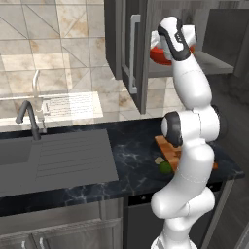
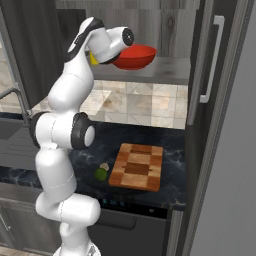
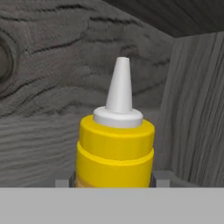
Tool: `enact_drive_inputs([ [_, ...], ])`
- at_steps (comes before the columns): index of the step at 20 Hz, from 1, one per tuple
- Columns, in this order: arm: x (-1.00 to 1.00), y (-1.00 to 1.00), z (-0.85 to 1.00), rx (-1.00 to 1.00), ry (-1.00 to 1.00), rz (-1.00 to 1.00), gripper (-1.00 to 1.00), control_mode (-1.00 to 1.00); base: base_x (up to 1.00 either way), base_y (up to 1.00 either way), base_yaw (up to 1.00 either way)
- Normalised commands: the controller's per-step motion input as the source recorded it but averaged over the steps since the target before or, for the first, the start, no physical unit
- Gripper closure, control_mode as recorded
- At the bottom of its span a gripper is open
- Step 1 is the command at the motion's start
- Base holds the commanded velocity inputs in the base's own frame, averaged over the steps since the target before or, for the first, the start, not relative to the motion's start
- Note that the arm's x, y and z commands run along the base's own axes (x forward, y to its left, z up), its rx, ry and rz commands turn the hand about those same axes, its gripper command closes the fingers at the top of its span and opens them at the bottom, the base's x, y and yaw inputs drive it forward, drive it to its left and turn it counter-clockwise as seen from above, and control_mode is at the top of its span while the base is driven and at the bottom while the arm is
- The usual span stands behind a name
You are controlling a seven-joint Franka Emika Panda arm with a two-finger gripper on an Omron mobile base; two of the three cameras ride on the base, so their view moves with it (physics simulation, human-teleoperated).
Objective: Open the cabinet. Place the bowl and condiment on the counter. Then place the lime and garlic on the cutting board.
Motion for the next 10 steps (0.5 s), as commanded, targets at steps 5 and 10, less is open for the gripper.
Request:
enact_drive_inputs([
  [5,-0.43,-0.09,0.0,0.02,-0.01,0.0,1.0,-1.0,0.0,0.0,0.0],
  [10,-0.46,-0.07,0.0,0.04,-0.01,0.0,1.0,-1.0,0.0,0.0,0.0],
])
